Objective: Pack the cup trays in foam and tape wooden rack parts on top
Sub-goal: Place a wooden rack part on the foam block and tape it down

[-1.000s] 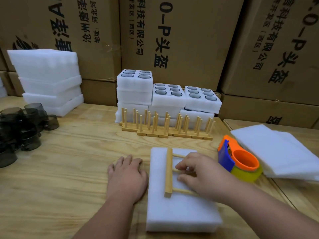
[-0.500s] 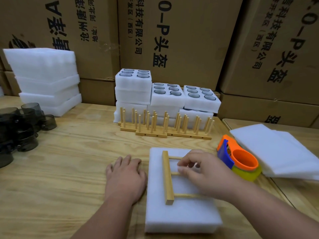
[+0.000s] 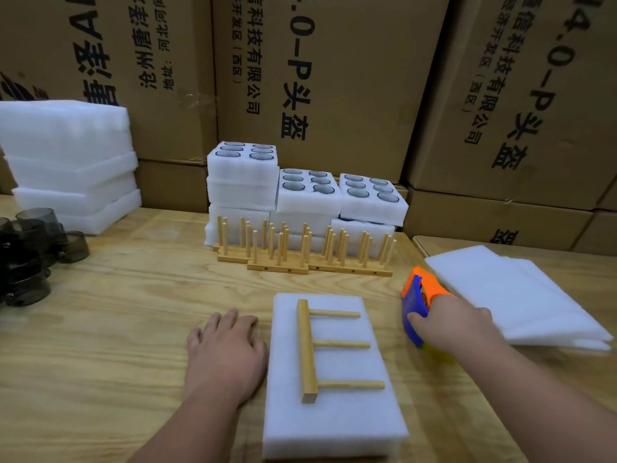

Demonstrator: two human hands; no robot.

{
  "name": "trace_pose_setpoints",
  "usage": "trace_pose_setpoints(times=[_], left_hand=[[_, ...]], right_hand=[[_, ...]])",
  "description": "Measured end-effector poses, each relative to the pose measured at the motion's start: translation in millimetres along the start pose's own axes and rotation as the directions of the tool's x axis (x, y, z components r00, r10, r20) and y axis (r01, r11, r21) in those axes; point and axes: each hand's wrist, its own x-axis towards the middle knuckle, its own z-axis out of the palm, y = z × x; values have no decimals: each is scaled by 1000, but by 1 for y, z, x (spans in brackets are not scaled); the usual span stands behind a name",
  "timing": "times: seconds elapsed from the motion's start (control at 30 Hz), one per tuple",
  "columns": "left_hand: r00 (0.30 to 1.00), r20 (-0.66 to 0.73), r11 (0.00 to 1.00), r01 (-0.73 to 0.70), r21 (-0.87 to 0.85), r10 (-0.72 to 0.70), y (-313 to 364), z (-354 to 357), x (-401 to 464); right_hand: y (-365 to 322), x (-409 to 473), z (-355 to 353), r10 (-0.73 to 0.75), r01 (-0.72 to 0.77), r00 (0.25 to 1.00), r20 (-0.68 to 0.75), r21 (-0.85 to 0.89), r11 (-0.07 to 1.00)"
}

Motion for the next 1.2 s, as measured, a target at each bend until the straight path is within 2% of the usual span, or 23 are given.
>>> trace_pose_setpoints(times=[0.13,0.2,0.23,0.27,0.3,0.33,0.4,0.43,0.5,0.53,0.57,0.6,0.67,0.77,0.87,0.93,1.03,1.13,1.2], left_hand=[[1000,-5,1000,0,1,0,-2,1,-1],[1000,13,1000,0,-20,1,-4,1,0],[1000,25,999,5,-41,-4,-5,1,1],[999,34,997,12,-78,-10,-6,0,2],[999,41,991,23,-133,-18,-8,-1,3],[999,41,979,36,-201,-28,-10,-2,3],[996,46,921,83,-380,-71,-11,-10,4],[993,63,850,121,-512,-104,-8,-19,4],[990,73,628,134,-767,-123,7,-41,2],[995,32,550,78,-831,-92,17,-53,-1],[999,-31,522,-11,-853,-29,29,-65,-5],[995,-79,497,-98,-862,59,40,-77,-11],[961,-82,447,-197,-873,263,64,-100,-27],[890,2,407,-207,-890,456,88,-119,-48],[887,-6,349,-188,-918,462,92,-127,-59],[889,9,316,-154,-936,458,88,-129,-62],[862,14,342,-186,-921,507,83,-129,-71],[831,3,372,-245,-895,556,84,-125,-81],[823,11,377,-248,-892,568,82,-122,-82]], right_hand=[[0,-7,-8,3,3,999,-55,122,993],[1,-16,-20,36,4,993,-116,334,943],[1,-22,-28,53,20,989,-135,489,872],[1,-29,-37,72,38,988,-140,658,752],[-1,-37,-46,92,45,989,-118,822,568],[-3,-46,-54,99,32,993,-68,944,328],[-10,-62,-67,35,-18,999,24,986,-166],[-15,-71,-71,-30,-44,999,36,935,-353],[-24,-89,-79,-152,-103,988,18,816,-569],[-28,-96,-82,-198,-132,980,6,764,-632],[-32,-104,-85,-239,-160,971,-9,719,-676],[-36,-111,-87,-273,-185,962,-23,681,-708],[-45,-125,-91,-326,-224,944,-50,627,-746],[-58,-143,-91,-404,-278,909,-98,580,-765],[-60,-156,-91,-500,-342,852,-156,557,-757],[-55,-160,-93,-561,-388,816,-141,587,-711],[-48,-162,-95,-621,-443,780,-84,626,-642],[-49,-163,-91,-626,-456,778,-46,644,-614],[-49,-162,-87,-600,-413,799,-34,694,-589]])
